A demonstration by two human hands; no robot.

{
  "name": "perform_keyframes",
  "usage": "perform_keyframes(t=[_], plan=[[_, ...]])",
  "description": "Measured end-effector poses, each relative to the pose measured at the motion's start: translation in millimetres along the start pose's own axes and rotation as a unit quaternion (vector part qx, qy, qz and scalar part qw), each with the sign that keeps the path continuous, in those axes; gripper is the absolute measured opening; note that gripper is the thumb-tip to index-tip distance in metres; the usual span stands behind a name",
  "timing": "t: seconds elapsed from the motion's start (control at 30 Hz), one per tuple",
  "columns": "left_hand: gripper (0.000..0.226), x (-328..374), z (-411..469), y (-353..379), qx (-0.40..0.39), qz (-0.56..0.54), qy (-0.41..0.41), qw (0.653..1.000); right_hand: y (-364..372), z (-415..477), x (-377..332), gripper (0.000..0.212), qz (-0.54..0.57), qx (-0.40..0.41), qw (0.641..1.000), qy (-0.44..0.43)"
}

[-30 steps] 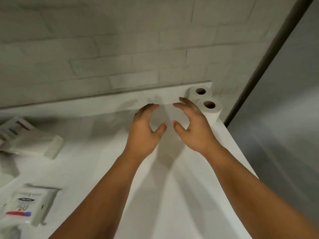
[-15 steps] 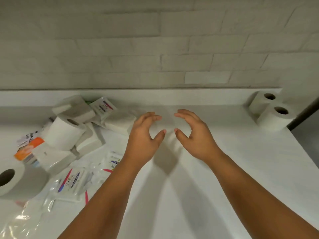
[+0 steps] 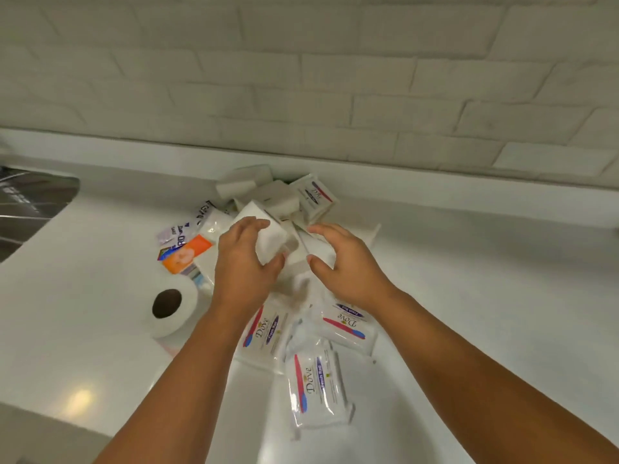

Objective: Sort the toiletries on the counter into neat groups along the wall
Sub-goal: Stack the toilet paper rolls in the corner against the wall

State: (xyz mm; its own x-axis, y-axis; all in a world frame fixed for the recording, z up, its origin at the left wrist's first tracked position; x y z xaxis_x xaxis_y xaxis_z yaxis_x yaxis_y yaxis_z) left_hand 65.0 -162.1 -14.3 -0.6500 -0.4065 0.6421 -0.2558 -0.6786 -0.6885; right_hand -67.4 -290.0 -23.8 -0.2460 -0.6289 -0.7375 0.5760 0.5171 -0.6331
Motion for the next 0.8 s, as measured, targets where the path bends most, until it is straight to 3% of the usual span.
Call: perform_keyframes(t=[0.2,0.4,0.63,0.8], plan=[[0.093,-58.6,28.0,-4.8,-0.035,0.048,-0.045,0.997,52.5,55.9,-15.2,0.059,-0.053,-0.050,0.997,0.004],[0.109,-87.5,39.9,16.1,-0.087,0.060,-0.057,0.993,70.2,85.5,-19.5,0.060,-0.045,-0.053,0.997,0.014],[0.099,-87.3,47.5,17.2,-0.069,0.017,-0.044,0.996,71.2,90.1,-14.0,0.056,0.052,-0.060,0.995,0.066],[0.092,-58.5,46.5,13.6,-0.074,-0.149,-0.061,0.984,44.0,74.6,11.5,0.058,0.191,-0.004,0.969,0.155]])
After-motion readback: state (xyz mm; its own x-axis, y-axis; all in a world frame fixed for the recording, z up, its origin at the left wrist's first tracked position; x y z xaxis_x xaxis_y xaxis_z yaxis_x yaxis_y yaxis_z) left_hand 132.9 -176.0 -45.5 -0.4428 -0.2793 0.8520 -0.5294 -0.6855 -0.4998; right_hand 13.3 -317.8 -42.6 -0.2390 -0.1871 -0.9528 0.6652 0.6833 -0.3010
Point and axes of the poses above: each hand's wrist, its own z-axis towards the middle knuckle, its own y-axis out of the palm, x = y × z, the point moved 6 cm from there along z, towards the middle knuckle, and after that the axes turned 4 degrees about x, right-handed, at the moved point
